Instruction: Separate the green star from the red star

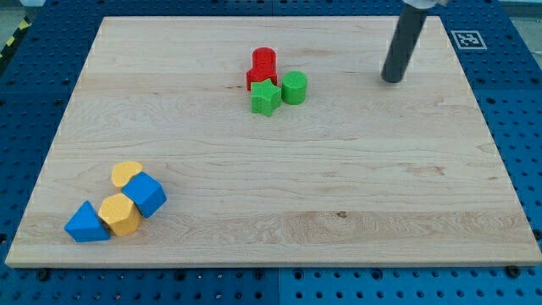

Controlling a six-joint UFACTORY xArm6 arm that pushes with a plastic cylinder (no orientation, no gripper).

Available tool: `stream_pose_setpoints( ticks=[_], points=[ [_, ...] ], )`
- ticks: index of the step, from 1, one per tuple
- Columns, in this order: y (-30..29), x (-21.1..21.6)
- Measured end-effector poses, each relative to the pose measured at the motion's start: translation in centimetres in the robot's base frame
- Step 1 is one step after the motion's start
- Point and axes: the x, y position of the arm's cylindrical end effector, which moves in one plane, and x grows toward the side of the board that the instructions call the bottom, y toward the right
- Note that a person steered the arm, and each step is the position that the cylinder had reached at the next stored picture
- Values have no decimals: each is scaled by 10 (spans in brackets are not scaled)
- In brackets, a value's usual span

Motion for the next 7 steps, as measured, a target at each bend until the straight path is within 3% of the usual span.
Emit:
stream_pose_setpoints(
  ticks=[1, 4, 7],
  points=[
    [-64, -21],
    [-147, -1],
    [-181, 12]
  ],
)
